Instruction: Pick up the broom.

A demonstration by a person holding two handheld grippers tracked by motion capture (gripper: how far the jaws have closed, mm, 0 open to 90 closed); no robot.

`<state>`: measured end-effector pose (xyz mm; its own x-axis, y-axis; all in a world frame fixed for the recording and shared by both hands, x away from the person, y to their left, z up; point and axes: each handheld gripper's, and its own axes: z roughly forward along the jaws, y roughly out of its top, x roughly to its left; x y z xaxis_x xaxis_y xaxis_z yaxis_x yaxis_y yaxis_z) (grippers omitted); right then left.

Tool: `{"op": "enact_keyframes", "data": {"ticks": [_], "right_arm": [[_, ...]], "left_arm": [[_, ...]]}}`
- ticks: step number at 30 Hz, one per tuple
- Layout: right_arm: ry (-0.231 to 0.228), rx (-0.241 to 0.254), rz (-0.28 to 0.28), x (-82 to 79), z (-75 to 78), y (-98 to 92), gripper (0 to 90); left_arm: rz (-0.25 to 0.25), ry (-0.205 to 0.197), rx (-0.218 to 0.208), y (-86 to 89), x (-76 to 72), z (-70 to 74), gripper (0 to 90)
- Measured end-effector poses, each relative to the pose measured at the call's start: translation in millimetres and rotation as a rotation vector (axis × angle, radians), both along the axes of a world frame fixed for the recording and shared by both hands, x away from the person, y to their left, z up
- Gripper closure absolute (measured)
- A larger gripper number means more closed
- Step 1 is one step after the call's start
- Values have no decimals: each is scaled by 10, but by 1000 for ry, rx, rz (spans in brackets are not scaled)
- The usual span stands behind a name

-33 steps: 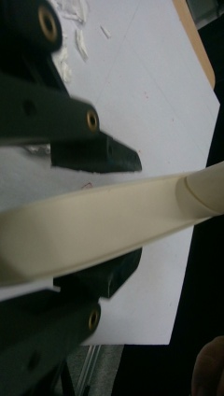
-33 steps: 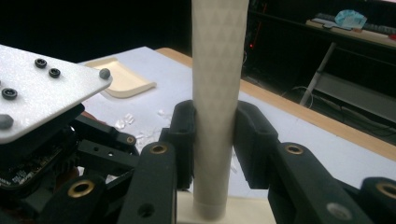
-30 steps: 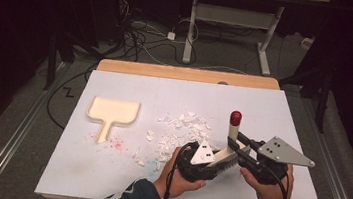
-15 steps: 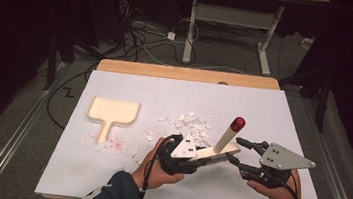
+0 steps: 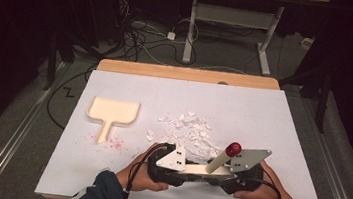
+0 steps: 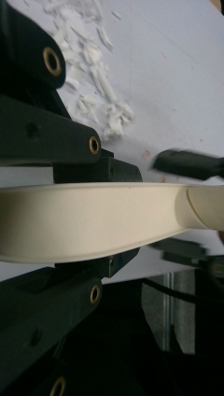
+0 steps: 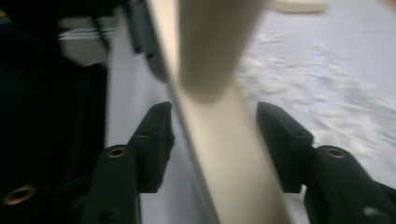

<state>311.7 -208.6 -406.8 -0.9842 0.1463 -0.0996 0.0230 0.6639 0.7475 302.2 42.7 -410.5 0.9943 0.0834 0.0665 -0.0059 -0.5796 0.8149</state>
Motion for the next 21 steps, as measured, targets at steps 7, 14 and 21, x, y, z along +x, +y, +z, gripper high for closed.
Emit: {"op": "enact_keyframes", "data": {"ticks": [7, 14, 21], "right_arm": [[-9, -3, 16, 9, -37, 19, 677], [-22, 31, -101, 18, 36, -141, 679], [-32, 50, -182, 33, 106, -323, 678]], "left_arm": [[94, -40, -20, 60, 30, 1, 499], [283, -175, -21, 314, -22, 57, 266], [449, -192, -41, 699, -18, -21, 199]]}}
